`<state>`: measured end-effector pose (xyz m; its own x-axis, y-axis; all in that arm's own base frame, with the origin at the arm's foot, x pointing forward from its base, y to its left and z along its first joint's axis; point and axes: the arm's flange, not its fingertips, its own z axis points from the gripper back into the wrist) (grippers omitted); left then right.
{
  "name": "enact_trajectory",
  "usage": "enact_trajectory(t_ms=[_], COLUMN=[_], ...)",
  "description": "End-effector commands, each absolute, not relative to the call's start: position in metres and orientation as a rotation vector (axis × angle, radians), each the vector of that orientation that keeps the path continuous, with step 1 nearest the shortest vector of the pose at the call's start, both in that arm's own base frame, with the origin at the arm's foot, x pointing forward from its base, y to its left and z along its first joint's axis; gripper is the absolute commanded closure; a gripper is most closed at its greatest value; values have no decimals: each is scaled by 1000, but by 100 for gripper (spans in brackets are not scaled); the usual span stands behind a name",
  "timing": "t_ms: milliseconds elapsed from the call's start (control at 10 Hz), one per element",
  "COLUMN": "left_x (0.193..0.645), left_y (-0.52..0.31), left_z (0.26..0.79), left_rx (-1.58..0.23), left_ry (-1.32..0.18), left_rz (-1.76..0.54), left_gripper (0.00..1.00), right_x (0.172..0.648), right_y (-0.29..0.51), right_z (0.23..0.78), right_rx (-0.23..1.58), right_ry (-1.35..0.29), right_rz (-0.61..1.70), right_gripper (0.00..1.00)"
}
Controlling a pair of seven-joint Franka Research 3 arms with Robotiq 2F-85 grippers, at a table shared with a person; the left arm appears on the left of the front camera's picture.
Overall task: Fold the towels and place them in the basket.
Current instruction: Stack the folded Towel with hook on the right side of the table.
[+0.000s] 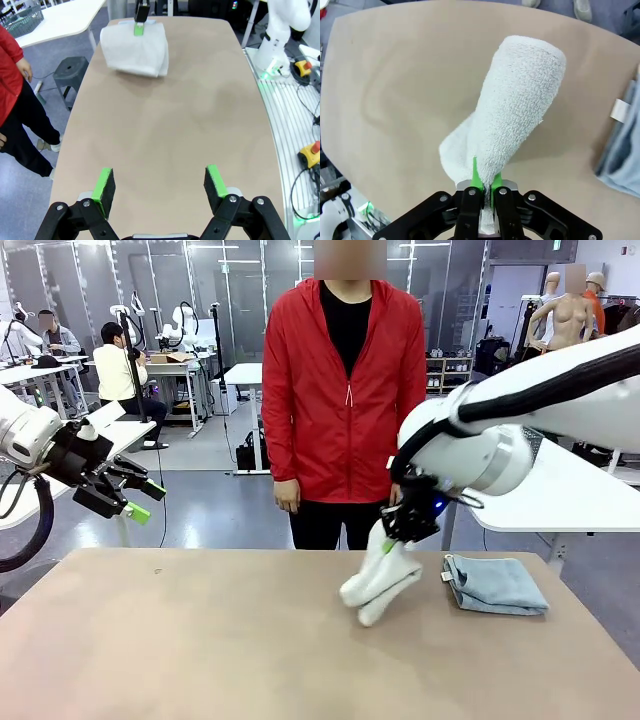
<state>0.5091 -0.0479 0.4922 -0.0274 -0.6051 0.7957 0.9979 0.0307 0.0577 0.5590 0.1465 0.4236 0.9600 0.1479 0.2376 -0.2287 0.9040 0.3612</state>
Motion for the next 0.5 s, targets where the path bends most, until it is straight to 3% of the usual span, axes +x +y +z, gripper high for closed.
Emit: enact_trajectory(t_ms=[0,400], left_x=[509,509], left_y=[-48,-48], left_z=[495,495], left_rx=[-660,-660], left_ry=[-762,-762], left_rz=[-1448,-1448], left_gripper=[10,10], right_x=[558,581], right_y=[114,40], right_z=[446,471], right_rx=[393,345], right_ry=[-189,-146], right_rz=[244,276], right_gripper=[93,93])
